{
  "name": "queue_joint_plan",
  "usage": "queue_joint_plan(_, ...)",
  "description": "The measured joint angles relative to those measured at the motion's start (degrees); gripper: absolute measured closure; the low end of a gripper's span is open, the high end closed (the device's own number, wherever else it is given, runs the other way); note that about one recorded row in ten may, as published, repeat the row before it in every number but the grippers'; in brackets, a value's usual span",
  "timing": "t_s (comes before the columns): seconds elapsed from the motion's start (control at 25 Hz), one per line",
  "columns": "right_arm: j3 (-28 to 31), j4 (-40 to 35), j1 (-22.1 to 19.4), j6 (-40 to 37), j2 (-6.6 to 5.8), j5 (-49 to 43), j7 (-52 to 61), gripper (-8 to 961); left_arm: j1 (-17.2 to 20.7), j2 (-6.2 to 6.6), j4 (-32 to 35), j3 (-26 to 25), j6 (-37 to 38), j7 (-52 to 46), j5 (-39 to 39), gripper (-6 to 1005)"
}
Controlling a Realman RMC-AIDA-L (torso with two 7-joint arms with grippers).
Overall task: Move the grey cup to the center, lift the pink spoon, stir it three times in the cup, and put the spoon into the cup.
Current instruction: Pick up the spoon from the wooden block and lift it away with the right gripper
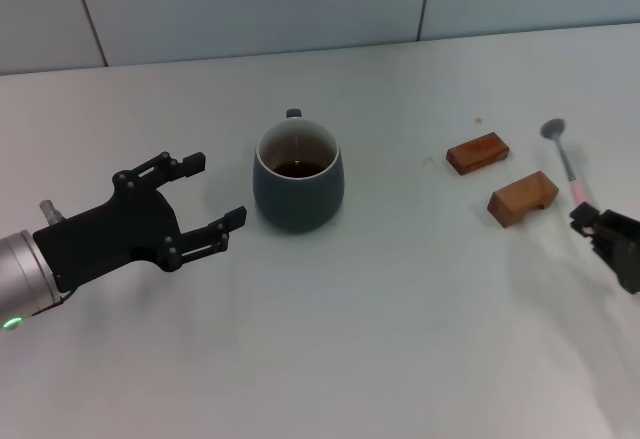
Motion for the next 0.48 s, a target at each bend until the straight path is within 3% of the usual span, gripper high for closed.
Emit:
queue_joint_plan(0.24,-1.02,-7.85,-1.17,-6.26,0.07,0.53,0.11,827,-0.01,0.00,0.28,-0.04,0.82,-0.29,0.00,179)
queue_joint_plan(0.36,-1.53,-15.94,-1.63,-12.07,0.10,0.07,0.13,827,-0.01,0.00,0.34,-0.28,1.15,-0.46,0.00,179)
queue_joint_plan(0.48,-5.10,-31.65,-1.89,-19.71,0.27,-0.78,2.03,827,-0.01,0.00,0.33,-0.37,1.25,-0.56,0.00,180)
